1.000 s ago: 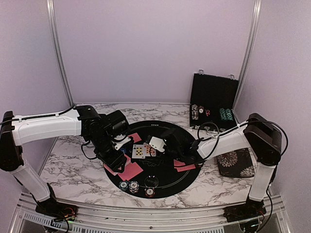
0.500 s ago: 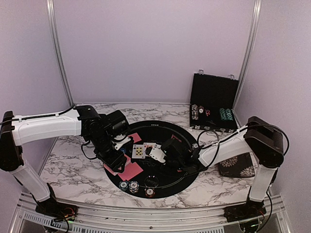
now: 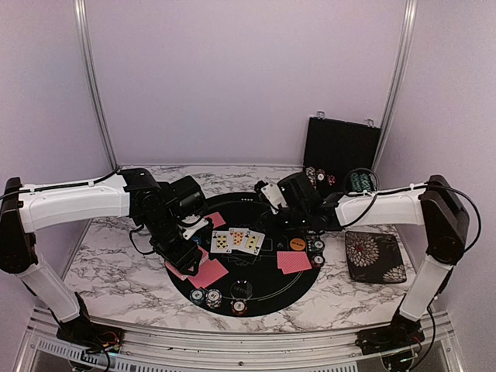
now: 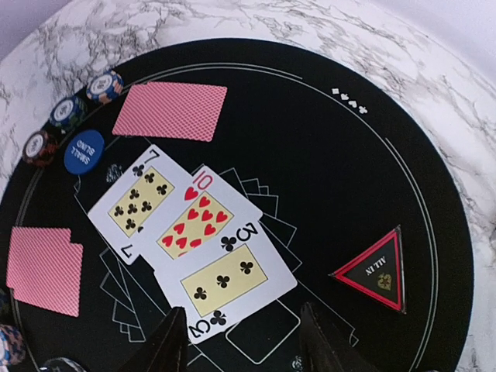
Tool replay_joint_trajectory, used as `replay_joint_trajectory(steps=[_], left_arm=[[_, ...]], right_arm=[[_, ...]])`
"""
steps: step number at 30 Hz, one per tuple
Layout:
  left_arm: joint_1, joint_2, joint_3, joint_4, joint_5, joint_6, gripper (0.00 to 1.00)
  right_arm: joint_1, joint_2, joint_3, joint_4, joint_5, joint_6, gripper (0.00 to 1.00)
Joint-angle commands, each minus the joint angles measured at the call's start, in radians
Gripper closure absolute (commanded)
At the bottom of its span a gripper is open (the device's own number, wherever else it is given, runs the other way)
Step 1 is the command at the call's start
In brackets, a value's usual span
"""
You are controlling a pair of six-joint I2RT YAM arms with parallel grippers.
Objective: Distribute texas hold em gaming equipment
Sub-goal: Flop the poker card in the community card area, then move the poker card to the community card area.
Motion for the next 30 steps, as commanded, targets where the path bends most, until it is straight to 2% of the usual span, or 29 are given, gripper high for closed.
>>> replay_joint_trajectory(steps=[1, 6, 12, 20, 30], left_arm=[[-0.001, -0.022, 0.002, -0.002, -0.005, 0.000, 0.49], [-0.001, -0.022, 0.001, -0.002, -0.003, 0.001, 0.49], [-0.001, -0.021, 0.002, -0.002, -0.003, 0.001, 0.49], [-0.001, -0.025, 0.001, -0.002, -0.003, -0.001, 0.49], [-0.001, -0.024, 0.003, -0.002, -0.005, 0.002, 0.49]], right_arm=[[-0.049, 0.022, 0.052, -0.101, -0.188, 0.249, 0.51], [-0.097, 0.032, 0.007, -0.028, -0.337, 0.372, 0.43], [-0.119, 0.062, -0.047, 0.066, -0.434, 0.456, 0.42], [-0.128, 0.121, -0.058, 0.126, -0.405, 0.510, 0.41], [-0.145, 0.197, -0.021, 0.120, -0.336, 0.517, 0.41]])
